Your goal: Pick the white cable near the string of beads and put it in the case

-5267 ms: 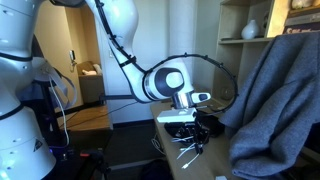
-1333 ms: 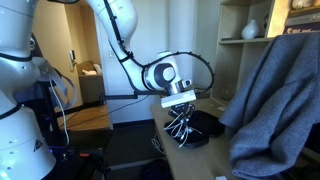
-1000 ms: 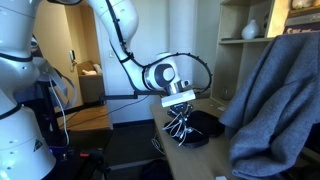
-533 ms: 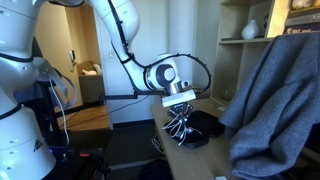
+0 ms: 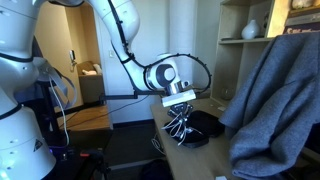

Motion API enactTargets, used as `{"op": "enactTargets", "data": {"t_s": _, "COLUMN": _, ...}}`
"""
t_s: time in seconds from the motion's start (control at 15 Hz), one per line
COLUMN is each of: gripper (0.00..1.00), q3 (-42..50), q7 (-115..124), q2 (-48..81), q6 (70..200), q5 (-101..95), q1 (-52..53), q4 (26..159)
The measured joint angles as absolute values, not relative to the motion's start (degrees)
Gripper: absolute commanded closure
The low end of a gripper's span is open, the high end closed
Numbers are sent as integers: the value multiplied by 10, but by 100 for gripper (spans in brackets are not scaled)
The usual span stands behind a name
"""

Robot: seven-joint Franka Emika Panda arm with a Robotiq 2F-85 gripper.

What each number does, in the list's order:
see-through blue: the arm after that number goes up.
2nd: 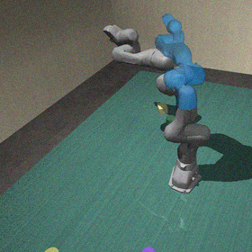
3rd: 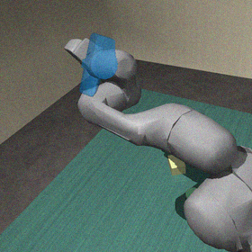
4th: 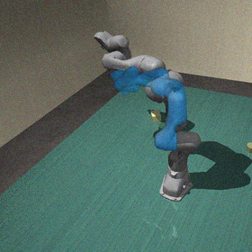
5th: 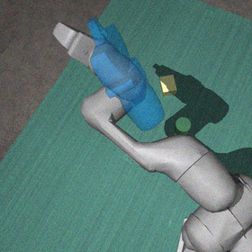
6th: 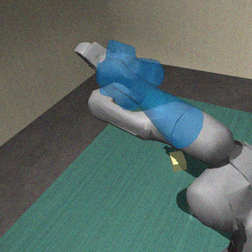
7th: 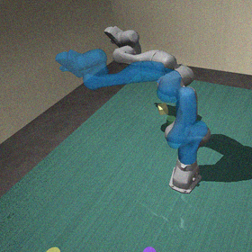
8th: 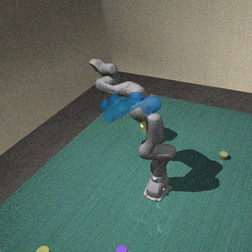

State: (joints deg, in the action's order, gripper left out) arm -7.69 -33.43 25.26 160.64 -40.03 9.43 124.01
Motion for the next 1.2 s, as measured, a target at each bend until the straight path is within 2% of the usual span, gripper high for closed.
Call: {"op": "enactTargets", "data": {"t_s": 1.2, "gripper": 99, "q3": -102, "q7": -395, "q2": 285, "q6": 1582, "q5": -385, "q1": 94, "q4": 1193}}
